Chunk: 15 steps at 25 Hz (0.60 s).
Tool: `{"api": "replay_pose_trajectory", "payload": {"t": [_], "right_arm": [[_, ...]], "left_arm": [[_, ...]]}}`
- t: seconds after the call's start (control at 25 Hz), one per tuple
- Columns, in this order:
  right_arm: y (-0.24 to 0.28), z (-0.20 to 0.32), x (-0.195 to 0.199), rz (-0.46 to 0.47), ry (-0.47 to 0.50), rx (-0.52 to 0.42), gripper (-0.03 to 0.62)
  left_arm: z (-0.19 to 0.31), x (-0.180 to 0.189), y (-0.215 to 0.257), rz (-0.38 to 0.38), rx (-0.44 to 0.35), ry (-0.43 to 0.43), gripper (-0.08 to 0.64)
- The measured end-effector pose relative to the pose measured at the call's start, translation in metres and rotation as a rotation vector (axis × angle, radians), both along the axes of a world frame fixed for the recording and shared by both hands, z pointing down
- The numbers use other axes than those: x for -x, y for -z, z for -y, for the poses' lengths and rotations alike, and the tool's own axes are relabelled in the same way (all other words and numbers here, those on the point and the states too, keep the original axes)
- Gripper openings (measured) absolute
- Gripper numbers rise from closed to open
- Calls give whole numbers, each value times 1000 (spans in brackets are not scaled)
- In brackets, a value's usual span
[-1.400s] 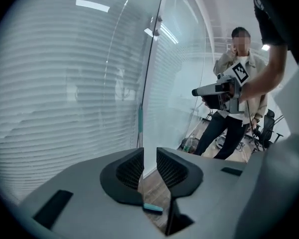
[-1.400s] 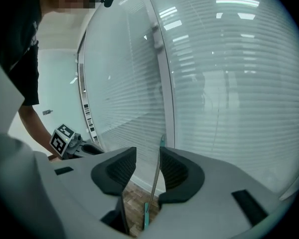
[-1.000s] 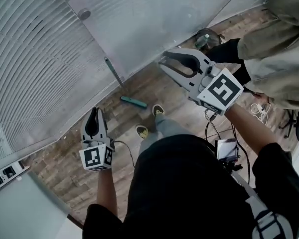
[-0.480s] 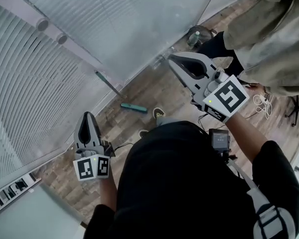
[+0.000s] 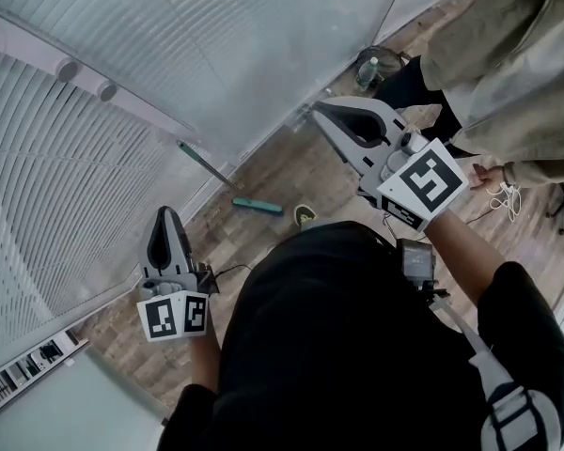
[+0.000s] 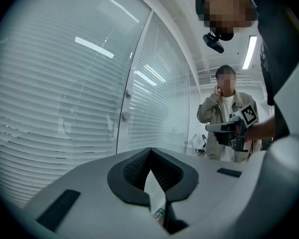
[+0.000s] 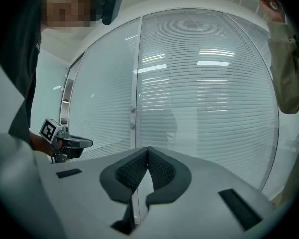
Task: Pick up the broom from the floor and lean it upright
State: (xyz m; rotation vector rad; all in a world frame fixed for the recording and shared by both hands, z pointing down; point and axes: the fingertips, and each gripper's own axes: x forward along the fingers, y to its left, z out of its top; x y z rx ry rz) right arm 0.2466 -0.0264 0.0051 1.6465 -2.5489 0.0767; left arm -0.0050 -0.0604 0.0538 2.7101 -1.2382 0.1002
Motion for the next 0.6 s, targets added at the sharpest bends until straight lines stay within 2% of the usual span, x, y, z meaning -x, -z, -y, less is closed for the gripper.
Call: {"api": "replay_pose_trajectory", "payload": {"t": [0.24, 0.32, 0.4, 0.6], "right_arm": [[9, -7, -10, 13, 0, -21, 18], [5, 8, 14, 15, 8, -21, 18], [-3, 33, 71, 13, 21, -21, 18], [-34, 110, 255, -14, 47, -10, 18]], "left_arm": [[-7, -9, 13, -6, -21, 16, 23], [7, 14, 9, -8, -18, 23, 23], [30, 69, -1, -14, -15, 30, 23], [102, 249, -38, -44, 3, 50, 23]]}}
